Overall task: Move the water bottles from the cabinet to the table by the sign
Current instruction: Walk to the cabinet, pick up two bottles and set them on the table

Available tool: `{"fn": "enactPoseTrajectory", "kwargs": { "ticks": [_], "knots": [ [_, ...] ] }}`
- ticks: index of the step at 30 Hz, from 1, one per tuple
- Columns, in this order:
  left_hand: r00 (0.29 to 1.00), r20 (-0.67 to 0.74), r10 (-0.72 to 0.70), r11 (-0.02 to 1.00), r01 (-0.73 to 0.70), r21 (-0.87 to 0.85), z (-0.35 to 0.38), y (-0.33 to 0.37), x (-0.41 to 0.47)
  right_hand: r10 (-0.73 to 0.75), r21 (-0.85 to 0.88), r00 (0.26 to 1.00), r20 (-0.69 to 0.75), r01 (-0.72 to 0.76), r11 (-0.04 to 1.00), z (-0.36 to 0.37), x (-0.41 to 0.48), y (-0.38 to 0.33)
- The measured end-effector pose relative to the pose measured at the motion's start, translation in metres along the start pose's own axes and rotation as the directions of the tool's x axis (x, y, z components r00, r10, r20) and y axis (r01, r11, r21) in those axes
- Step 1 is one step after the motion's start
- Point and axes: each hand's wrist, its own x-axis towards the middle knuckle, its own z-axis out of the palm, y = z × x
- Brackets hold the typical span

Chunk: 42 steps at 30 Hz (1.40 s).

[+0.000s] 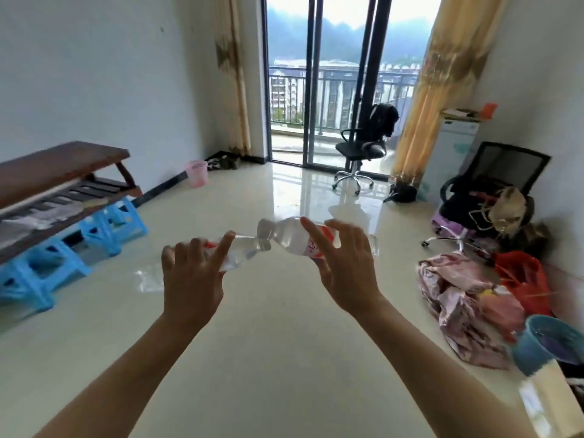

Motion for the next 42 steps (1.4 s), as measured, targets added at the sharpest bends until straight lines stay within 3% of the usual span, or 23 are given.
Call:
{"fn": "enactPoseTrajectory", "kwargs": {
  "ticks": [10, 16, 21, 27, 34, 42],
  "knots": [
    [0.969, 0.101, -0.227, 0.942, 0.193, 0.274, 0.075, -0.181, 0.039, -0.169, 0.218, 0.984, 0.058, 0.153, 0.964, 0.238, 0.132, -0.059],
    [0.931, 0.128, -0.341, 0.881, 0.269, 0.389, 0.158, -0.290, 0.116, -0.180, 0.350, 0.979, 0.094, 0.137, 0.927, 0.406, 0.242, -0.066],
    [0.947, 0.058, -0.315, 0.831, 0.245, 0.498, 0.185, -0.375, 0.164, -0.269, 0.445, 0.957, 0.111, 0.194, 0.874, 0.501, 0.343, -0.096],
    [0.883, 0.012, -0.470, 0.726, 0.379, 0.573, 0.218, -0.487, 0.171, -0.391, 0.550, 0.910, 0.139, 0.257, 0.794, 0.612, 0.419, -0.182],
    [0.786, -0.042, -0.616, 0.643, 0.533, 0.550, 0.269, -0.671, 0.172, -0.513, 0.576, 0.846, 0.144, 0.350, 0.739, 0.764, 0.499, -0.318],
    [0.802, -0.030, -0.597, 0.664, 0.515, 0.543, 0.311, -0.867, 0.230, -0.494, 0.586, 0.858, 0.140, 0.331, 0.739, 0.894, 0.614, -0.421]
  ]
}}
